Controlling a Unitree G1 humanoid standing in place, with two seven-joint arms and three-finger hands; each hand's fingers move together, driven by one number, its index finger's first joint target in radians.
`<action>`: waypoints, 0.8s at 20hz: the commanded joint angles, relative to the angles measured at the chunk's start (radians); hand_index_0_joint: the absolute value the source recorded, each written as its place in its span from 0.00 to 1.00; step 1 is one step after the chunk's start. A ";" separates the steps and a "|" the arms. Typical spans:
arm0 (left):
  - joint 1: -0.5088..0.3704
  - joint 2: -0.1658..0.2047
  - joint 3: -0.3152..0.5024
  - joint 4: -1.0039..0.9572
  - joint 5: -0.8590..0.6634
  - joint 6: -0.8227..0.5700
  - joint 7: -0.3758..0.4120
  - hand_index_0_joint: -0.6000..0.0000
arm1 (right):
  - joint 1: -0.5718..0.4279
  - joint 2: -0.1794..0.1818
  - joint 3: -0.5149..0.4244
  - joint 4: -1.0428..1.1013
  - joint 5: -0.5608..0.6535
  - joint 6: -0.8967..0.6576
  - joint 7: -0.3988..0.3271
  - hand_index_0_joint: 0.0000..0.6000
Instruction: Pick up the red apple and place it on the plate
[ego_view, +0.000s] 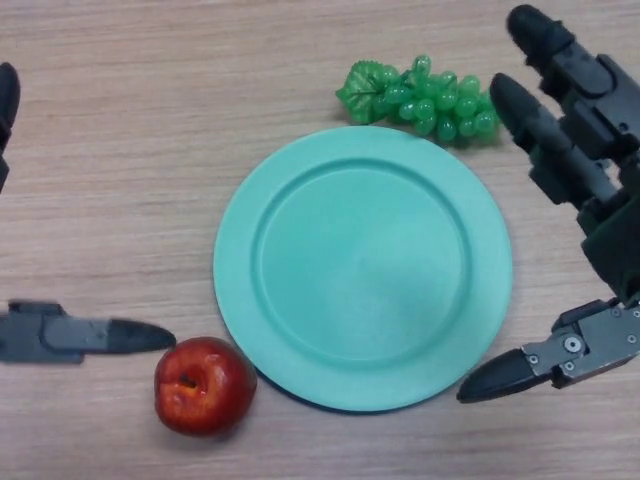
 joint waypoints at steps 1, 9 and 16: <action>0.112 0.014 -0.018 -0.020 0.033 -0.268 -0.019 1.00 | -0.021 -0.027 -0.033 -0.058 0.071 -0.084 -0.004 0.00; 0.311 0.009 -0.201 0.379 0.213 -0.709 0.147 1.00 | 0.000 -0.013 0.047 -0.089 0.030 -0.030 0.003 0.00; 0.224 0.009 -0.245 0.623 0.226 -0.749 0.141 1.00 | 0.024 -0.009 0.071 -0.119 0.010 -0.025 0.023 0.00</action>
